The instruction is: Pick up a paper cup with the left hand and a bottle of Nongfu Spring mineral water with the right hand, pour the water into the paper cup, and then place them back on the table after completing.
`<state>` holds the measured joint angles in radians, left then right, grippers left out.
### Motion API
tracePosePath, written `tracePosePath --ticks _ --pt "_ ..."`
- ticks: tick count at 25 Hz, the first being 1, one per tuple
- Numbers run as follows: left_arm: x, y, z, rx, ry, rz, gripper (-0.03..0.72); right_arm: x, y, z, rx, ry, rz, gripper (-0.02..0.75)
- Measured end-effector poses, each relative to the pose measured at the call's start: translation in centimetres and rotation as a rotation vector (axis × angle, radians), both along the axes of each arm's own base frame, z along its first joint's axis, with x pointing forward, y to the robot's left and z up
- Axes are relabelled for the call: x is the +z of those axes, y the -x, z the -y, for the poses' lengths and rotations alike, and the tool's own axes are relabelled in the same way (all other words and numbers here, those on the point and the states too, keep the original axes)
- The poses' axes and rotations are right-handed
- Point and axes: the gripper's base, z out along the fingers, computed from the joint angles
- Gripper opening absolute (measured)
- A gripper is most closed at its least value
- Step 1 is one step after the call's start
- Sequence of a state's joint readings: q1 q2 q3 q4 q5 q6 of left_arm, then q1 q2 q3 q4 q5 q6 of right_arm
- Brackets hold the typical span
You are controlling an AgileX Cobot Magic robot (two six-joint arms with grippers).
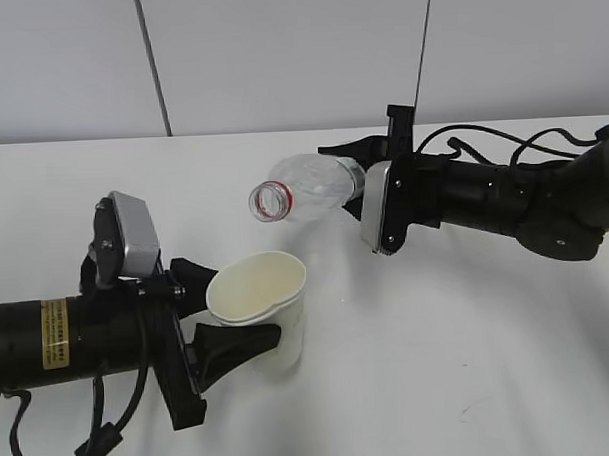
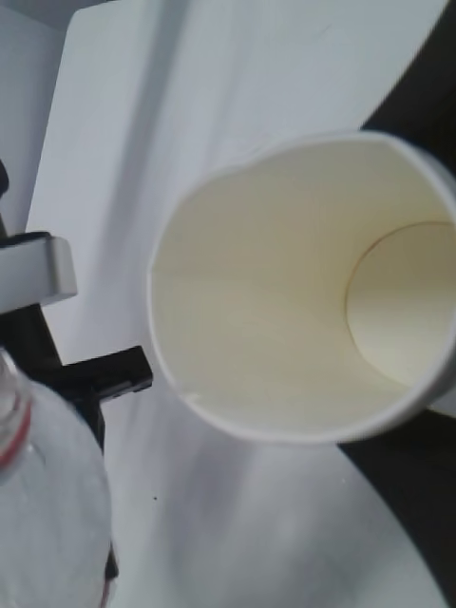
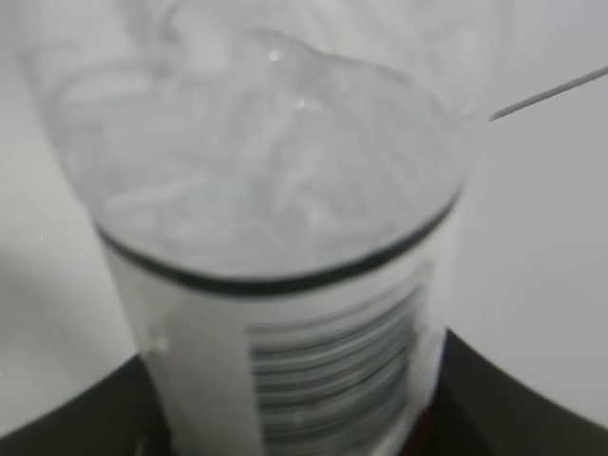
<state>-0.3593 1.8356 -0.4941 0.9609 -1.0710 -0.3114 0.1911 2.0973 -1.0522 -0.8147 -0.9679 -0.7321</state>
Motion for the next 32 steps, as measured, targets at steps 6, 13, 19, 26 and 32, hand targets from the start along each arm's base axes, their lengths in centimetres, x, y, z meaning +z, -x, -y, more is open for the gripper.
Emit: tracePosePath --ticks 6,13,19,26,32 --pt "-0.4 0.0 0.0 0.006 -0.050 -0.014 0.393 0.0 0.0 0.0 0.013 0.063 0.070 0.347" --pt "-0.5 0.0 -0.1 0.009 -0.061 -0.017 0.390 0.0 0.0 0.0 0.031 0.148 0.166 0.347" --pt "-0.8 0.1 -0.2 0.013 -0.086 -0.037 0.389 0.1 -0.1 0.1 0.022 0.172 0.199 0.347" --pt "-1.0 0.2 -0.2 0.000 -0.100 -0.054 0.389 0.1 -0.1 0.1 0.025 0.214 0.248 0.347" --pt "-1.2 0.2 -0.3 0.006 -0.132 -0.069 0.388 0.1 -0.1 0.1 0.030 0.237 0.276 0.347"
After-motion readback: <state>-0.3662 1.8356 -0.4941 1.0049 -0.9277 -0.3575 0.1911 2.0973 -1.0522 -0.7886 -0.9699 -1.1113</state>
